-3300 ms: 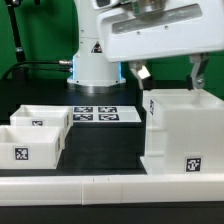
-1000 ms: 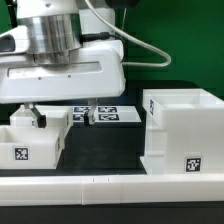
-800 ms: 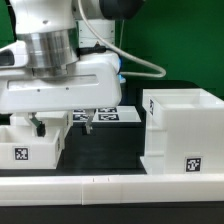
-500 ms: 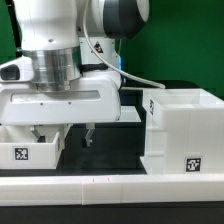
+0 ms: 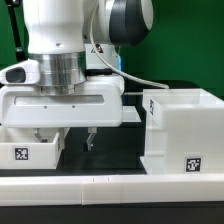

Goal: Assemble drawer

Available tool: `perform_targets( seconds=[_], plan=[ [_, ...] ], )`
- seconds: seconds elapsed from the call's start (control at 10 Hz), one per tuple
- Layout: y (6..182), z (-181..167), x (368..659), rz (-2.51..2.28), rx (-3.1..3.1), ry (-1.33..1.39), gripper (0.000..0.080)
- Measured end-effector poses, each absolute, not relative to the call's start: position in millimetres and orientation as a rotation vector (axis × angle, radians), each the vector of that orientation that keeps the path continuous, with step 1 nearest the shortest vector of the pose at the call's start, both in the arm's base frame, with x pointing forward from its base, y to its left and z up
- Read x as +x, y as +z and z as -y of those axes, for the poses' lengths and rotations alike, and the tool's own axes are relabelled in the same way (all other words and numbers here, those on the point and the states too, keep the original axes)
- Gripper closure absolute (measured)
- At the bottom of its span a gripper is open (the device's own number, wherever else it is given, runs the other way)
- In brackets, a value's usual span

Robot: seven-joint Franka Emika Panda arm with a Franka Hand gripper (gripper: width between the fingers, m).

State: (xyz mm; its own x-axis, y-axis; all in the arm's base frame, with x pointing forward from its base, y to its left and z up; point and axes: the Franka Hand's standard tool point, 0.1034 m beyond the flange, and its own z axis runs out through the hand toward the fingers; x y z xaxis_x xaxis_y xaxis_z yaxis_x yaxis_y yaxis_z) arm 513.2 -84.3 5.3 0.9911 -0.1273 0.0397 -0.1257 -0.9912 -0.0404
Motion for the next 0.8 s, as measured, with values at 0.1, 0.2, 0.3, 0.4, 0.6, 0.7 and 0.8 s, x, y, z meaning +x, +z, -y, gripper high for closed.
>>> perform_targets(
  seconds=[0.1,0.2,0.3,0.4,0.6,0.7,0.8],
  plan=[
    [5.3,84.2,513.2,-0.197,-3.097,-0.065,0.0325],
    [5.3,84.2,513.2,-0.197,-3.097,-0.066,0.0462],
    [5.3,84.2,513.2,-0.197,-3.097,-0.066,0.0462],
    [5.3,84.2,513.2,-0.197,-3.097,-0.065,0.0661],
    [5.4,84.3,513.3,-0.197,-3.097,-0.066,0.0755],
    [5.4,84.3,513.3,-0.197,-3.097,-0.066,0.0759],
    [5.4,84.3,513.3,-0.197,-3.097,-0.066,0.0759]
  ],
)
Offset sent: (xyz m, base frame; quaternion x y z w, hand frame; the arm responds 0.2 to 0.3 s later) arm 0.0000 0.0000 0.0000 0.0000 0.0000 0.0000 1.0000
